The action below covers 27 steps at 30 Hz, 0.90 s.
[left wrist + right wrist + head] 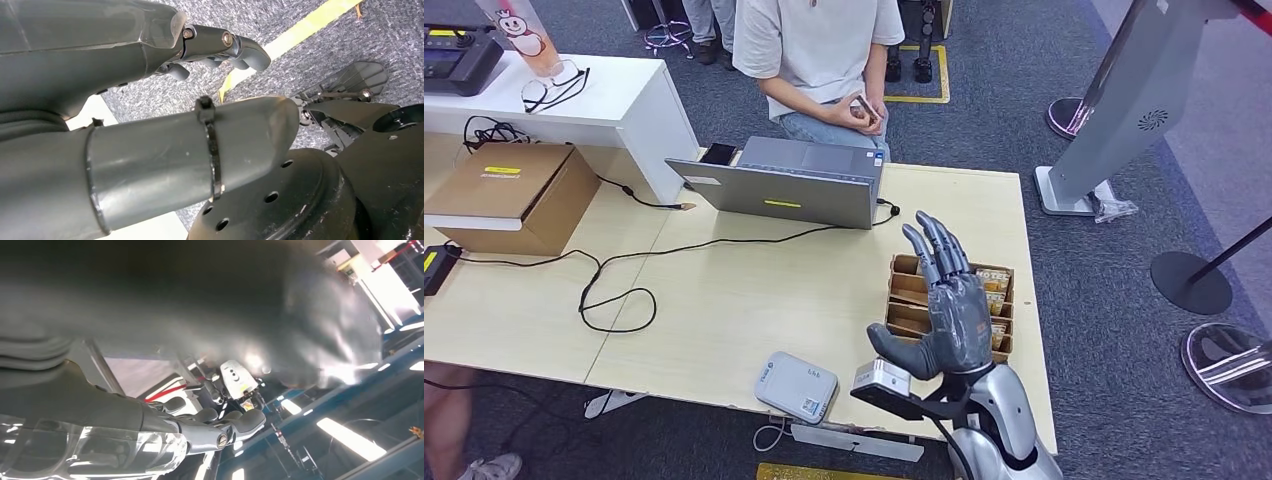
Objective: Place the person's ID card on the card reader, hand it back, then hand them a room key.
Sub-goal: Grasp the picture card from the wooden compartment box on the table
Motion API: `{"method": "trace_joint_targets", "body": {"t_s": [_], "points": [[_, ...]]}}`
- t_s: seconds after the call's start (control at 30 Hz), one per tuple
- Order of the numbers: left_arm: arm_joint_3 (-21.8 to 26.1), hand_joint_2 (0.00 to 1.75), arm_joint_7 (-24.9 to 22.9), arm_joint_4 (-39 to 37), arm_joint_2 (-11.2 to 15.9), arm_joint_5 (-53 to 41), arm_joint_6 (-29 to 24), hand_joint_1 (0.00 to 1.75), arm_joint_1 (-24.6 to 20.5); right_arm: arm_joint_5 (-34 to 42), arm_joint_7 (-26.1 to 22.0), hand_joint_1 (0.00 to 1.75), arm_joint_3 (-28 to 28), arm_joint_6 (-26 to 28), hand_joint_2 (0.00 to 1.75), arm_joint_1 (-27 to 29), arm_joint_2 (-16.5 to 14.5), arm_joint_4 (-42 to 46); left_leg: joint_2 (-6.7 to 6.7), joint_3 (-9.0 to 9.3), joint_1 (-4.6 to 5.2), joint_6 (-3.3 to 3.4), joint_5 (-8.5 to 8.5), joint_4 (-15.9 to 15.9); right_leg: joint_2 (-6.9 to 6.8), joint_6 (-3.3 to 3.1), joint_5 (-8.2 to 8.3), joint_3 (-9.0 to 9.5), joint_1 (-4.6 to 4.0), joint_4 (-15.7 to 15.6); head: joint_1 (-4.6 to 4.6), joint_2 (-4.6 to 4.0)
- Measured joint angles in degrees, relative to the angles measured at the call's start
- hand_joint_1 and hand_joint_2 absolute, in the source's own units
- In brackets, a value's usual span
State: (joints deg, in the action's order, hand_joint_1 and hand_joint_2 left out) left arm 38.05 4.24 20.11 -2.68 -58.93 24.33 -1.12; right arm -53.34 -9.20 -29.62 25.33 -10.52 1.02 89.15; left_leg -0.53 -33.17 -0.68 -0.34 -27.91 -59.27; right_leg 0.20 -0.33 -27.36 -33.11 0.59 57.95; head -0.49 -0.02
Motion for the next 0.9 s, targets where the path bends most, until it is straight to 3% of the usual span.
{"method": "trace_joint_targets", "body": {"t_s": [0.57, 0.9], "points": [[3.4, 0.00, 0.7, 0.0, -0.5, -3.1, 0.2, 0.00, 0.1, -6.9, 1.8, 0.00, 1.5, 0.5, 1.75, 4.4, 0.9, 0.0, 0.00, 0.00, 0.00, 0.00, 0.00, 0.0, 0.00, 0.00, 0.00, 0.00, 0.00, 0.0, 0.01, 0.00], [4.8, 0.00, 1.1, 0.0, -0.6, -4.6, 0.2, 0.00, 0.0, -12.7, 4.1, 0.00, 2.3, -2.5, 1.75, 5.9, 1.1, 0.0, 0.00, 0.00, 0.00, 0.00, 0.00, 0.0, 0.00, 0.00, 0.00, 0.00, 0.00, 0.0, 0.01, 0.00]]}}
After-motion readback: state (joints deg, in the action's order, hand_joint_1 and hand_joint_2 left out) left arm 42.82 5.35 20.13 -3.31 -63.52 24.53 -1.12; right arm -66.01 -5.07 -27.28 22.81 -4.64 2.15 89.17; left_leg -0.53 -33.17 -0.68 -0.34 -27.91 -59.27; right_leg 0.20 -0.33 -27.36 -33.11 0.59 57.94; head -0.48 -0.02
